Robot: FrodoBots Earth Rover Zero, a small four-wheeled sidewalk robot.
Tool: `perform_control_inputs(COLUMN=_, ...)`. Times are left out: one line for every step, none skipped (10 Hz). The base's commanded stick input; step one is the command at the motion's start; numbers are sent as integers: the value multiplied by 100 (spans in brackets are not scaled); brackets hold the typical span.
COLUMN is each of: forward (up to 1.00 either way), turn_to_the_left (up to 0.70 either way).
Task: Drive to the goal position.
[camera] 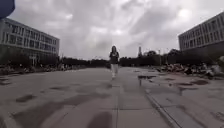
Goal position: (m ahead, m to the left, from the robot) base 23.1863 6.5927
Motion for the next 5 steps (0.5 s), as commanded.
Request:
perform_control_inputs(forward=70, turn_to_the_left=0)
perform_control_inputs(forward=70, turn_to_the_left=0)
perform_control_inputs(forward=70, turn_to_the_left=0)
perform_control_inputs(forward=70, turn_to_the_left=0)
perform_control_inputs(forward=28, turn_to_the_left=0)
